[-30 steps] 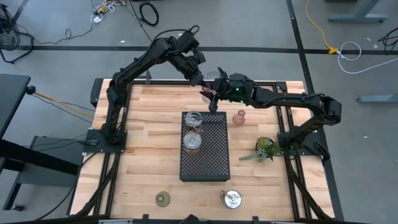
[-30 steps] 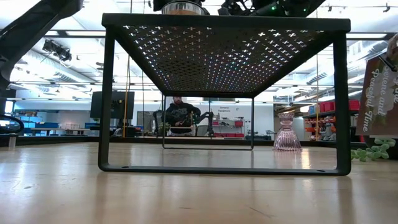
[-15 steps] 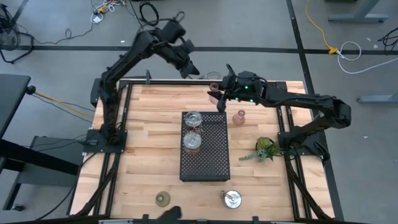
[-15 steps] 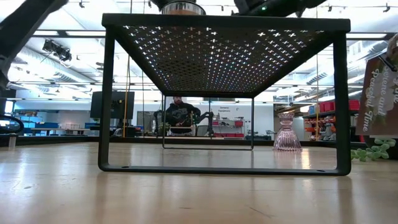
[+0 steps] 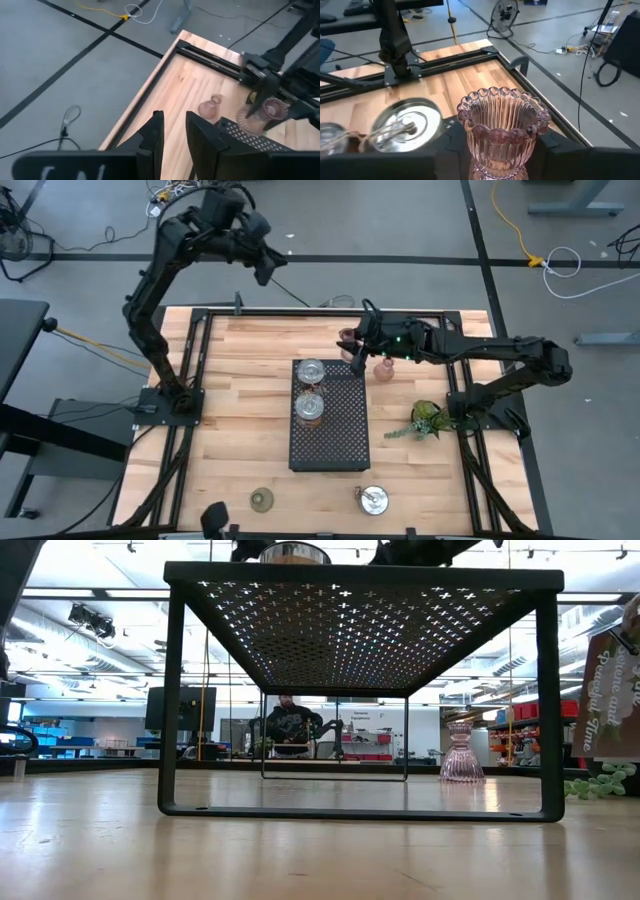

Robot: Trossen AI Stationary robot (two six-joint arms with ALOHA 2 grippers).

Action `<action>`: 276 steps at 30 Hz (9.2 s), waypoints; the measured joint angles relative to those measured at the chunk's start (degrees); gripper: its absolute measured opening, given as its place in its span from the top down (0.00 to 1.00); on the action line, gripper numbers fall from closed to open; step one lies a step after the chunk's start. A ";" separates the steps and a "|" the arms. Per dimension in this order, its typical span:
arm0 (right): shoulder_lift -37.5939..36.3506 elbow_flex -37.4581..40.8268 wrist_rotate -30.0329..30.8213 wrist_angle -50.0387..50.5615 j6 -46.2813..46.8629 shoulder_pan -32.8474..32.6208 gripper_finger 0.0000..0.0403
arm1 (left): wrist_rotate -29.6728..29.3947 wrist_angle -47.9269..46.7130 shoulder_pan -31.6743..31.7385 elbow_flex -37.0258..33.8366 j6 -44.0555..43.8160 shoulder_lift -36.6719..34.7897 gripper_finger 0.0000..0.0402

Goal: Pick & Place candle stick holders
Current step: Put the left pink glass candle holder on the shelf, then put the pink glass candle holder on the shelf

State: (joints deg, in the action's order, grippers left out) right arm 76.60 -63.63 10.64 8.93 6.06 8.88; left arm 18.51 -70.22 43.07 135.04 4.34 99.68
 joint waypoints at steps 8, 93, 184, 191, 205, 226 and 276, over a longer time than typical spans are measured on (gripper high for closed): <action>0.00 7.14 11.80 -7.62 7.47 -6.38 0.71 | 0.32 -1.77 -0.16 -0.04 0.95 -0.55 0.79; -22.09 20.56 22.52 9.21 23.61 -11.39 0.45 | 0.60 -1.01 -0.16 -0.09 2.29 -0.46 0.79; -8.00 20.59 1.36 27.92 27.91 17.62 0.64 | -0.93 6.56 -0.16 -0.09 -0.66 -0.43 0.79; -5.31 20.59 1.06 27.22 27.92 17.62 0.64 | -0.93 6.54 -0.16 -0.09 -0.63 -0.42 0.79; -1.91 20.35 -2.30 25.73 25.58 17.82 0.96 | -0.93 6.55 -0.16 -0.09 -0.59 -0.42 0.79; -12.42 4.40 -9.65 46.92 23.65 16.15 1.00 | -0.92 6.50 -0.16 -0.09 0.92 -0.42 0.79; 10.58 -24.29 -5.28 43.84 29.36 -21.69 1.00 | -0.92 5.75 -0.20 -0.07 -1.16 -0.42 0.79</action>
State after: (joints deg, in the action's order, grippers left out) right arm 87.18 -87.93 5.36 52.77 35.42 -12.81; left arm 17.59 -64.47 42.87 134.98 3.18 99.26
